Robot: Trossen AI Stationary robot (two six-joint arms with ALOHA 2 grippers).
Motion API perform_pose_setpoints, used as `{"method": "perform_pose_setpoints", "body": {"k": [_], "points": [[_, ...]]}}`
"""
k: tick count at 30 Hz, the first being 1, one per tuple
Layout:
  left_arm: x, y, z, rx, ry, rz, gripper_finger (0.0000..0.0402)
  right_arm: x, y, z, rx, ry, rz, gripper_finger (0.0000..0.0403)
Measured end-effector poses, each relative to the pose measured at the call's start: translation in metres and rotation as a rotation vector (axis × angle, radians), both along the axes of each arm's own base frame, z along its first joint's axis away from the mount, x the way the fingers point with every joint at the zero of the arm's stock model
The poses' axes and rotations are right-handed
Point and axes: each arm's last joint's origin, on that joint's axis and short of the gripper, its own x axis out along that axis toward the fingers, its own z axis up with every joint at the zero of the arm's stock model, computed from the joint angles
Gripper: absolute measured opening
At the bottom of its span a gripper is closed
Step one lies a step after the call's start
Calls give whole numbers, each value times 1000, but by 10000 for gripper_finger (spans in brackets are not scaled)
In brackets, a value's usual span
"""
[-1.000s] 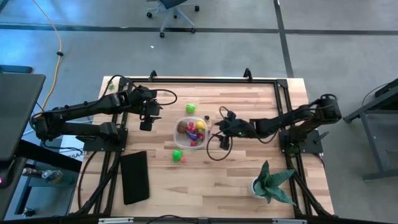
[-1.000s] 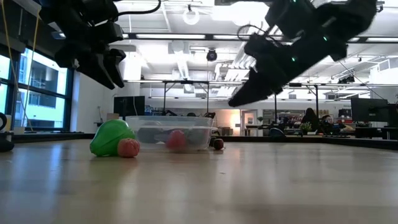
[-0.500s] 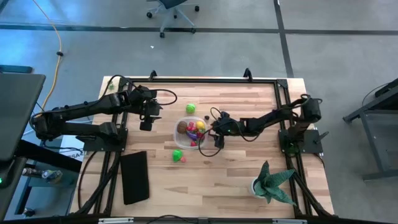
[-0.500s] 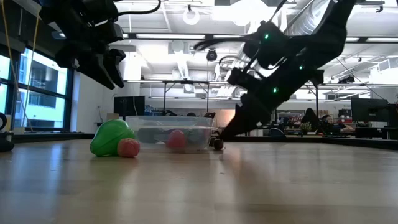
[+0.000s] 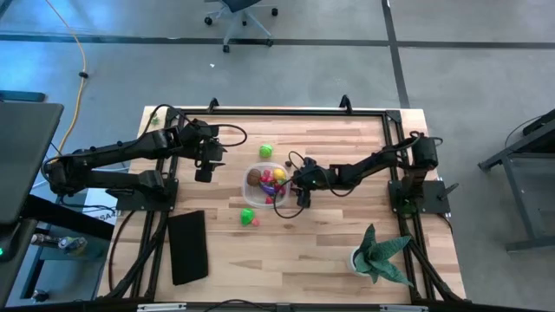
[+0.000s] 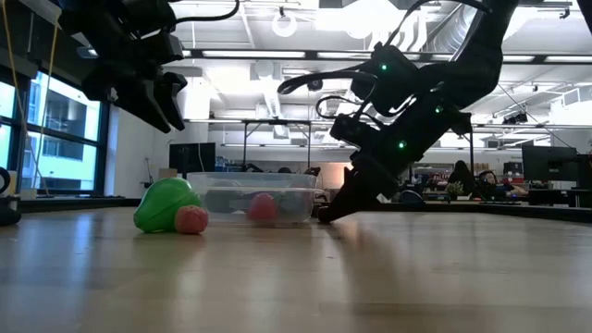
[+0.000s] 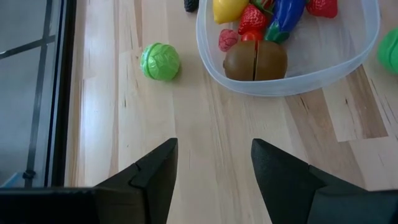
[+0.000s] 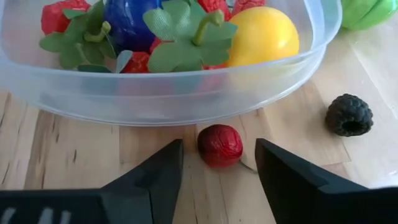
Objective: Pick and placing Produce into tupperware
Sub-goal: Put the cherry into the transparent bin
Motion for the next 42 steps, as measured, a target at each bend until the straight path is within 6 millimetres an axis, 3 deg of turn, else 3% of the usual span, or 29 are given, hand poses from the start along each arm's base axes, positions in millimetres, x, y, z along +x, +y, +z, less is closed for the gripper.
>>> {"method": "perform_pose_setpoints", "body": {"k": [27,36,42], "points": [[0,0,0,0,0,0,193,0,0,0,19,-4,-12,90],[0,0,0,0,0,0,193,0,0,0,22,-3,-15,85],[0,0,0,0,0,0,193,-6,7,11,-3,21,-48,84]]}}
